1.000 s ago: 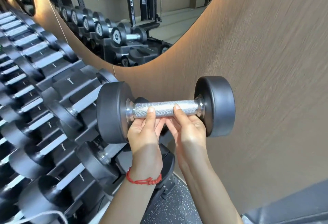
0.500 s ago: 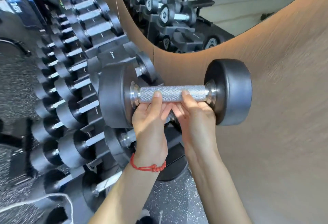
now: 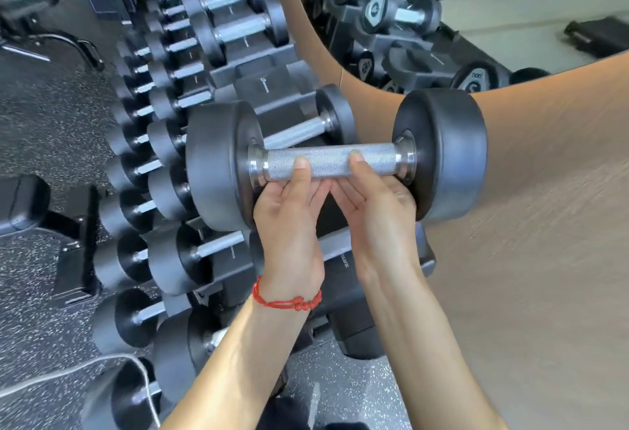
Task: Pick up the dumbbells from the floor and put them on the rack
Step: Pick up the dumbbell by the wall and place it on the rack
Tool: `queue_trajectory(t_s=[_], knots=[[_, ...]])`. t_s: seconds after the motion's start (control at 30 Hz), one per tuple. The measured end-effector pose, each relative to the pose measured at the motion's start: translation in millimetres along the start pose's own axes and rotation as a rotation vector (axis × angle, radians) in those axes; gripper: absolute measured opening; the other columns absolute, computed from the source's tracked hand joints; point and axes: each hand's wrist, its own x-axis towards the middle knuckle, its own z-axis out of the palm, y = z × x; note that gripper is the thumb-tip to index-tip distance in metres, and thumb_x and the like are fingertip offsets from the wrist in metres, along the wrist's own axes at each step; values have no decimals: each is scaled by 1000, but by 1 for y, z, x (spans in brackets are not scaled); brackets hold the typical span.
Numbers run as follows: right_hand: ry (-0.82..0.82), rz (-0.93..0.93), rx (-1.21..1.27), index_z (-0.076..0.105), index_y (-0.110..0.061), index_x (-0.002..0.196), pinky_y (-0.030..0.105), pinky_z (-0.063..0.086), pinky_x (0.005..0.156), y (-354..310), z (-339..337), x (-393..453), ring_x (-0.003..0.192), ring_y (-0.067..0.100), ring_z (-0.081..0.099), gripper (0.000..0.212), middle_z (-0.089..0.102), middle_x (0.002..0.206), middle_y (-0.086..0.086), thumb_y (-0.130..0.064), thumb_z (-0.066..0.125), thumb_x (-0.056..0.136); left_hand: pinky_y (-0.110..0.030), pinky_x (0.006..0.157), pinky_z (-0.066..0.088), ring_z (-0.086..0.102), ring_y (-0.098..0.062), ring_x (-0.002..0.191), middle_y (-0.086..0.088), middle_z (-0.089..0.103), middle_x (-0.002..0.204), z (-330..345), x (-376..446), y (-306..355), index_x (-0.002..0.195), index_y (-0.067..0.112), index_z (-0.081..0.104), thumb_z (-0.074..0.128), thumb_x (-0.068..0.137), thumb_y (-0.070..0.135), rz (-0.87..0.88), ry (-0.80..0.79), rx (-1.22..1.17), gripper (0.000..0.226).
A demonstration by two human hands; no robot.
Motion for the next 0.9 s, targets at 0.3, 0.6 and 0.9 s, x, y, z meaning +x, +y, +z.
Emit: queue_trajectory(t_s=[0.3,0.6,0.9], knots=[[72,49,-25,56,6,114,30,51,92,19,42,44,98,22,67,34,69,105,16,-14,61,87,-23,84,55,68,-17,92,-9,69,94,-9,61,14,95,5,62,51,92,16,-52,55,-15,16],[34,95,-63,60,0,110,29,52,91,16,62,106,97,20,68,25,68,107,15,-11,58,88,-24,86,54,67,-19,99,-11,69,100,8,117,8,102,4,61,52,91,16,-49,150,-21,19],[-16,134,-109,63,-6,99,28,53,89,10,80,158,94,20,68,15,70,94,8,-11,61,85,-24,86,54,68,-17,94,-9,70,96,28,162,2,101,2,62,51,92,18,3,224,-15,21]])
